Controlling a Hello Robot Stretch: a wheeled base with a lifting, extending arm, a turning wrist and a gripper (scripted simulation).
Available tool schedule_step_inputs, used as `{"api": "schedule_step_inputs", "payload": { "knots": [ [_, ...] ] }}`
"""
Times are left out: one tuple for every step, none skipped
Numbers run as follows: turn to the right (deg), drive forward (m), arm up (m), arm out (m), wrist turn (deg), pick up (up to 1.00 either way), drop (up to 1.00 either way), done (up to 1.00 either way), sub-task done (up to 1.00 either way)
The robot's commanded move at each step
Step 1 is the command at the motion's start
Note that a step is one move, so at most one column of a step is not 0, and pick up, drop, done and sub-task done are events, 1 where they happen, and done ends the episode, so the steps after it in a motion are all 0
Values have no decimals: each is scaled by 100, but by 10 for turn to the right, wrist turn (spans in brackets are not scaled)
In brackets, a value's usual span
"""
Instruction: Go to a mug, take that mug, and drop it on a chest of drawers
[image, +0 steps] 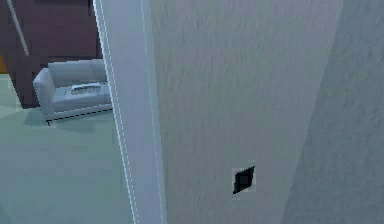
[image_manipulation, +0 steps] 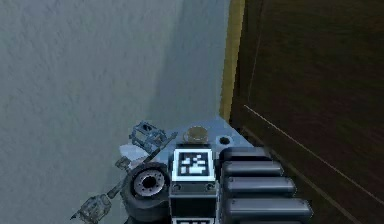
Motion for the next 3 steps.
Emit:
{"api": "schedule_step_inputs", "payload": {
  "knots": [
    [0,0,0,30,0,0,0,0,0],
    [0,0,0,0,450,0,0,0,0],
    [0,0,0,0,450,0,0,0,0]
  ]
}}
